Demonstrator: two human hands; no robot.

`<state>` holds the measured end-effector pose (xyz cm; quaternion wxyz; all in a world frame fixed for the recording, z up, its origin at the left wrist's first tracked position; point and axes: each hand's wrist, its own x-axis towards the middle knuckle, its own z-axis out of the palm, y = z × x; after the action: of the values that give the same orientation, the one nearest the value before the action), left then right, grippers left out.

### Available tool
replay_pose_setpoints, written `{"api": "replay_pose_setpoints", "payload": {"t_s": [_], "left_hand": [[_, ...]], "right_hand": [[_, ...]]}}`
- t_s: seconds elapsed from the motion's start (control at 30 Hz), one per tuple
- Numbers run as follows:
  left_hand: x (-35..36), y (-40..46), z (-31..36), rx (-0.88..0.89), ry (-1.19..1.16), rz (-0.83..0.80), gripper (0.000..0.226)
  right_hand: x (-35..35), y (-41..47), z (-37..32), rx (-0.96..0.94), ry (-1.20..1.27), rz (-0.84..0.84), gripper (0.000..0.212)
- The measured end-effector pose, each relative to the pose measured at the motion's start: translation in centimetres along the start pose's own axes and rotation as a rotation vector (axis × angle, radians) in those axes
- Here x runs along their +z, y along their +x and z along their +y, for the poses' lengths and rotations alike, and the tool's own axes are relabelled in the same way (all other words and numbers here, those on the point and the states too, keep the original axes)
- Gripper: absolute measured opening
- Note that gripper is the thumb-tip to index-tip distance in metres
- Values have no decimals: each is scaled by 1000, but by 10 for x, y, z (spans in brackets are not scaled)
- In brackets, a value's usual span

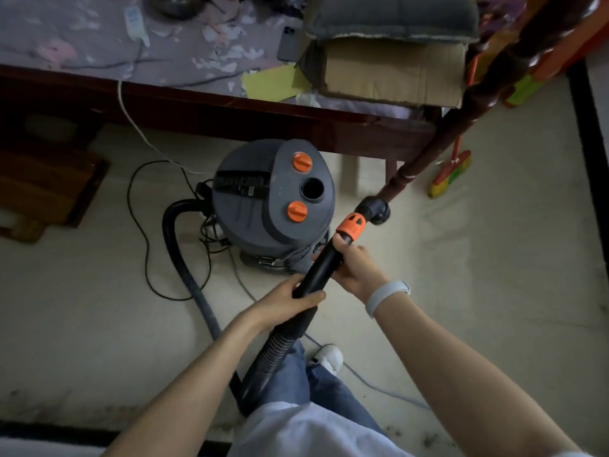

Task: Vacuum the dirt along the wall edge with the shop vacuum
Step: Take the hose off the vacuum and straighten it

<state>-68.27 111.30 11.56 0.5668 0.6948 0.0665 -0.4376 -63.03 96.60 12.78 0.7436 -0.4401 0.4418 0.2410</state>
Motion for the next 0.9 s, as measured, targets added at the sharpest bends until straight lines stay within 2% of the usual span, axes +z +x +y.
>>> {"api": "replay_pose_setpoints", "payload": {"t_s": [0.07, 0.13, 0.2, 0.23, 0.33, 0.47, 0.53, 0.67, 0.73, 0.9], "left_hand": [[-9, 9, 1, 38, -9, 99, 16], [-27, 14, -2, 47, 54, 95, 22], [-47, 14, -10, 29, 106, 76, 29], [-56, 12, -16, 10, 124, 60, 30], [-79, 8, -36, -83, 179, 16, 29], [-93, 14, -54, -171, 500, -38, 28], [-97, 21, -62, -170, 638, -38, 26], [-106, 34, -76, -180, 726, 4, 23], [-109, 40, -79, -189, 751, 24, 25], [-104, 51, -81, -190, 790, 37, 30]], "right_hand": [[14, 7, 2, -14, -23, -10, 16], [24, 17, 1, -20, -134, -14, 17], [29, 24, -2, -14, -406, 30, 12], [29, 28, -5, -29, -566, 72, 16], [19, 49, -16, -206, -877, 191, 25], [21, 74, -28, -512, -1061, 306, 18], [26, 89, -30, -568, -1201, 235, 16], [32, 128, -24, -673, -1606, -11, 35], [36, 145, -21, -757, -1753, -58, 41], [41, 169, -19, -1055, -1762, -82, 26]]}}
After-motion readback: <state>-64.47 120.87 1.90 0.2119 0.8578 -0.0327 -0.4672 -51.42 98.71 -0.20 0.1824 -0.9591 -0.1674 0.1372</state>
